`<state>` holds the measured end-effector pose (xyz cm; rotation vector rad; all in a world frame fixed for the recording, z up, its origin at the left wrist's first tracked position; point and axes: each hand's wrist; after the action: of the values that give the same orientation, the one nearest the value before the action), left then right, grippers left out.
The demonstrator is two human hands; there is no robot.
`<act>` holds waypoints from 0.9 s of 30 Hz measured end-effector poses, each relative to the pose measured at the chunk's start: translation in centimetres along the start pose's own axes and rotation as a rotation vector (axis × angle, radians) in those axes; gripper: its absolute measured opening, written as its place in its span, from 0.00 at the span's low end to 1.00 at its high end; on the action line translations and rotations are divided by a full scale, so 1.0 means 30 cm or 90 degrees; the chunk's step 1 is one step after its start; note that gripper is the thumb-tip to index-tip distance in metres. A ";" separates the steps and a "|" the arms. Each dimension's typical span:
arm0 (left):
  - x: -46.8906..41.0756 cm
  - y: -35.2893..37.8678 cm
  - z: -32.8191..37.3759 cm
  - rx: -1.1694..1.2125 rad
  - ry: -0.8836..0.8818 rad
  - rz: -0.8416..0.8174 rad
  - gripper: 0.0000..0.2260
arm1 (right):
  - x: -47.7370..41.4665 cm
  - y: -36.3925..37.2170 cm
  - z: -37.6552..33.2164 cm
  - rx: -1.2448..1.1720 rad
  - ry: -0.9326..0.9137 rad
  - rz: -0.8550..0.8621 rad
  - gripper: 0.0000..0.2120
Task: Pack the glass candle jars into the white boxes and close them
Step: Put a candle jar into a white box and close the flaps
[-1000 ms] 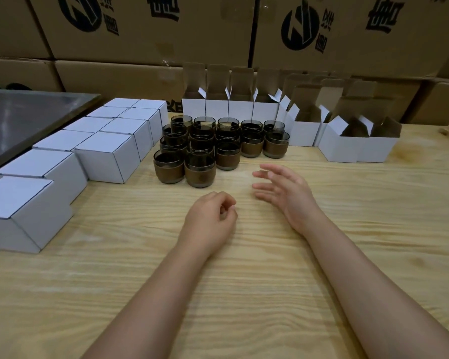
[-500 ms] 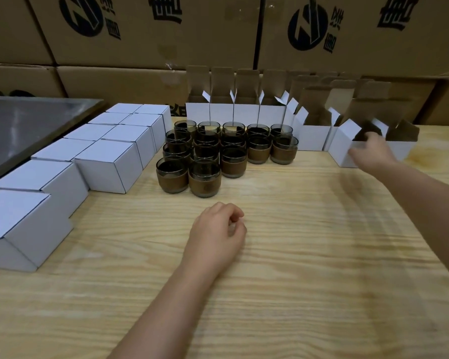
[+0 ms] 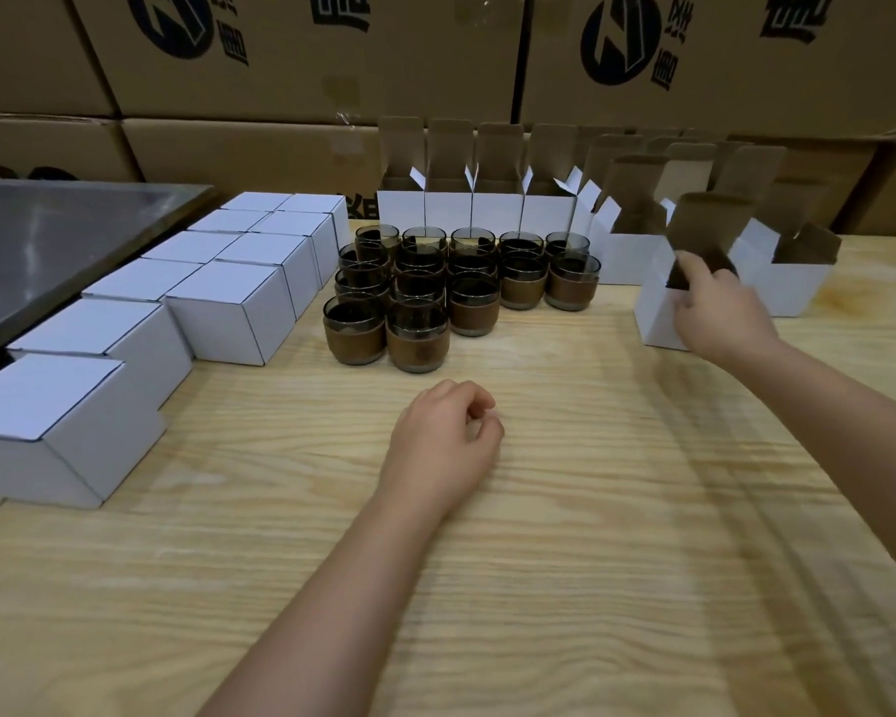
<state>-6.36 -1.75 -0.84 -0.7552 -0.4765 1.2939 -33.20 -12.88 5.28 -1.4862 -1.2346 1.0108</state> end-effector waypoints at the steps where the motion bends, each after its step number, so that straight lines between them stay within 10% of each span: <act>1: 0.000 0.000 0.002 0.000 -0.002 -0.003 0.04 | 0.036 0.010 -0.020 0.008 -0.010 0.000 0.26; 10: 0.024 -0.013 0.020 0.111 0.019 -0.021 0.35 | 0.411 0.076 -0.302 0.000 -0.161 -0.020 0.28; 18: 0.029 -0.023 0.020 0.257 0.164 0.027 0.29 | 0.596 0.118 -0.457 -0.030 -0.230 -0.016 0.21; 27: 0.030 -0.022 0.020 0.247 0.108 0.080 0.31 | 0.522 0.089 -0.384 -0.263 -0.361 0.348 0.10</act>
<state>-6.12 -0.79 -0.03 -0.5664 -0.0363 1.3719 -19.05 0.72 4.88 -2.0024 -1.5300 1.7023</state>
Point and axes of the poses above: each hand's wrist, its own x-axis away from the middle knuckle, its own y-axis out of the palm, z = x × y, and after that the axes turned 15 degrees about -z, right-handed
